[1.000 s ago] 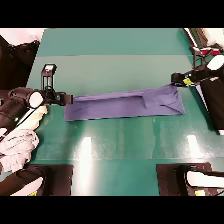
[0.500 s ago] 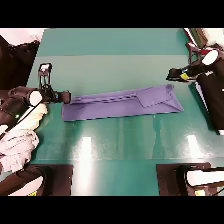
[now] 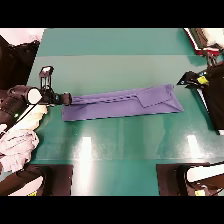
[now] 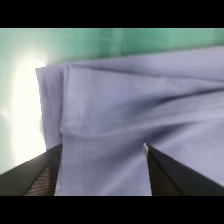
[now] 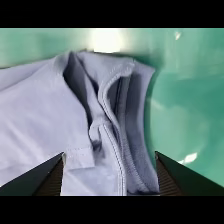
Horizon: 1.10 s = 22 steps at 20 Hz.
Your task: Fold the shirts.
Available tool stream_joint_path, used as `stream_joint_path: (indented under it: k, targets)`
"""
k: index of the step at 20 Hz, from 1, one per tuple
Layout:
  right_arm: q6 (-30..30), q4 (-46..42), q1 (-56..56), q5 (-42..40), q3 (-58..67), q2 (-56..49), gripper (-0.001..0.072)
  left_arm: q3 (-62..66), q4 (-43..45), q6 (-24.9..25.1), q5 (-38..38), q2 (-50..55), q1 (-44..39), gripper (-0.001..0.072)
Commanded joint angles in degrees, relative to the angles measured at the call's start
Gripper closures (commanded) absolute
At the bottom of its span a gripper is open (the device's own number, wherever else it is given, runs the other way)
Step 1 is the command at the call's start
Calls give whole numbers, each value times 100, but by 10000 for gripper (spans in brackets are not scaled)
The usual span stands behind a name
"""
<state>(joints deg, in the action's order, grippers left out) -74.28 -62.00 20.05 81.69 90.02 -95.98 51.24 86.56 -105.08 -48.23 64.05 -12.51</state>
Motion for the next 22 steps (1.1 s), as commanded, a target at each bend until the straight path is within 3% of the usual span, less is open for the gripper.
stream_joint_path:
  k: [1,2,3,4,10,16,17,19,21,22]
  targets:
    - [216,614,374,457,22,-431,70,7,-181,2,-284,4,4,103]
    - [352,688,374,481,22,-522,70,7,-273,7,-358,4,4,268]
    - [424,702,374,490,22,-608,70,7,-323,11,-413,4,4,553]
    - [448,702,330,492,22,-708,71,7,-367,28,-450,4,4,668]
    - [901,699,70,673,-275,-1019,55,7,-455,48,-496,4,4,667]
    - [929,704,-13,374,-833,-1016,59,7,-455,48,-494,4,4,667]
    - [935,702,-48,352,-835,-1016,104,7,-457,48,-494,4,4,667]
    - [949,704,-144,192,-833,-981,293,7,-505,48,-492,4,4,667]
    - [1141,704,-256,57,-824,-887,597,7,-669,57,-470,4,0,674]
    - [1355,702,-317,31,-824,-787,693,7,-813,72,-444,4,0,675]
